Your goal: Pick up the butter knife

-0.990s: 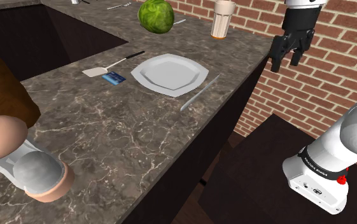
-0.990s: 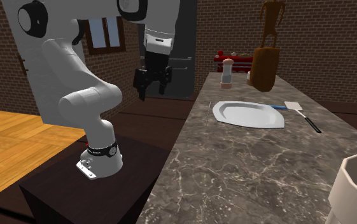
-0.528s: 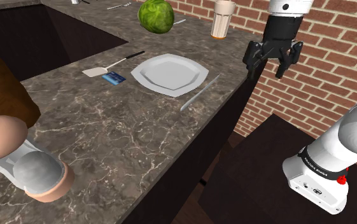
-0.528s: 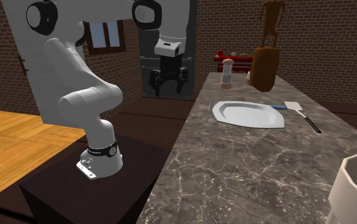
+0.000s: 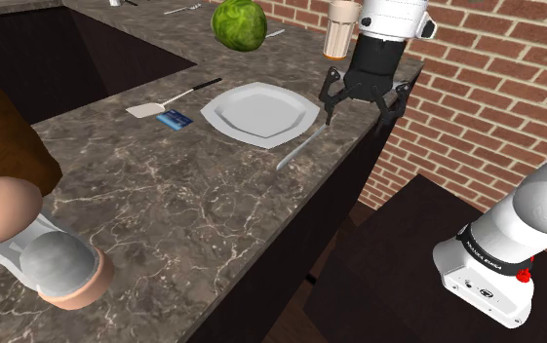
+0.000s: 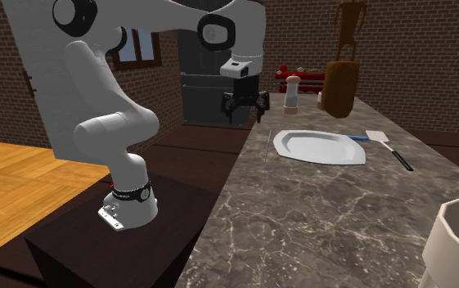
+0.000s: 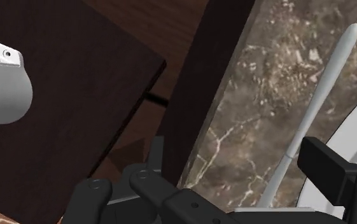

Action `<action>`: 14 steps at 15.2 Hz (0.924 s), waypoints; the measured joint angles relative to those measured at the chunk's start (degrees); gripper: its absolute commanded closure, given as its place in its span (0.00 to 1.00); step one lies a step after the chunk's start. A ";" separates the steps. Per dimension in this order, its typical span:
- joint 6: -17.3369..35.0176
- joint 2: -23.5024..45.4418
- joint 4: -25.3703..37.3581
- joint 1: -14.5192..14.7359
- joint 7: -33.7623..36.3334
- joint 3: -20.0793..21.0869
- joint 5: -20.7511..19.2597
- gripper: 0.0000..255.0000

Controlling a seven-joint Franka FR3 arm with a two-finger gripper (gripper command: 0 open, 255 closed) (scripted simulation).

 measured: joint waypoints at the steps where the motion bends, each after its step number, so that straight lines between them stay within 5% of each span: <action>1: 1.38 1.17 0.87 -0.92 3.26 1.45 0.44 0.00; 7: 10.51 10.42 7.17 -7.16 22.38 11.19 0.03 0.00; 14: 16.33 12.51 3.84 -7.73 23.44 13.38 0.39 0.00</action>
